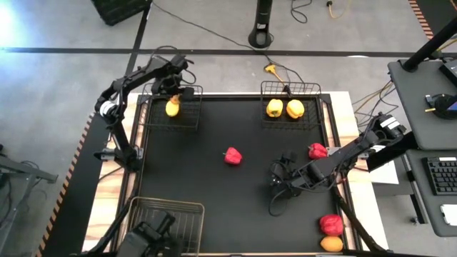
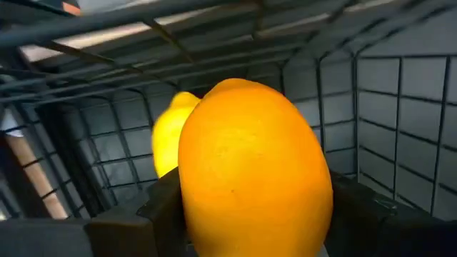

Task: Sort produce into baskets
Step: Put the top lemon into the left black wire basket

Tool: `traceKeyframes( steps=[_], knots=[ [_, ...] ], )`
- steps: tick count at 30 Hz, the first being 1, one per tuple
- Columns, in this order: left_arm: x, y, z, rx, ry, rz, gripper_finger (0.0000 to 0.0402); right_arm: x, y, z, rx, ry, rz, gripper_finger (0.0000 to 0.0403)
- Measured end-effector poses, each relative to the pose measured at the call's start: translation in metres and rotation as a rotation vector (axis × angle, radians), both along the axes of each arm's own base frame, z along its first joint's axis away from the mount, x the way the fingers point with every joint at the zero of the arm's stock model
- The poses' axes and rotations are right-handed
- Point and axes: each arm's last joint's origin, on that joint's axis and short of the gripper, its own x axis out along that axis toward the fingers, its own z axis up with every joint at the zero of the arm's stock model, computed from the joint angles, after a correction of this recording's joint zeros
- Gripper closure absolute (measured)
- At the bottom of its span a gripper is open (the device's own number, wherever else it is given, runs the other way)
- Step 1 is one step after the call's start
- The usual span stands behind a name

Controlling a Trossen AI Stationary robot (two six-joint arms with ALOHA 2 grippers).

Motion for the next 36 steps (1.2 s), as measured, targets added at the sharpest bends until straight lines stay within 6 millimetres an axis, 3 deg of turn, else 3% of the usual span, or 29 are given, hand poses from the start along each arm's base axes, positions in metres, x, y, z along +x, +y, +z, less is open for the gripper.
traceKeyframes(
  steps=[20,36],
  knots=[
    [-0.006,-0.013,-0.01,-0.146,0.019,0.169,0.0176,0.001,-0.002,0.0,-0.014,0.0,-0.004,0.0008],
    [0.008,-0.025,-0.025,-0.231,0.046,0.087,0.0177,0.001,-0.002,0.0,-0.011,0.002,-0.001,0.0008]
  ],
)
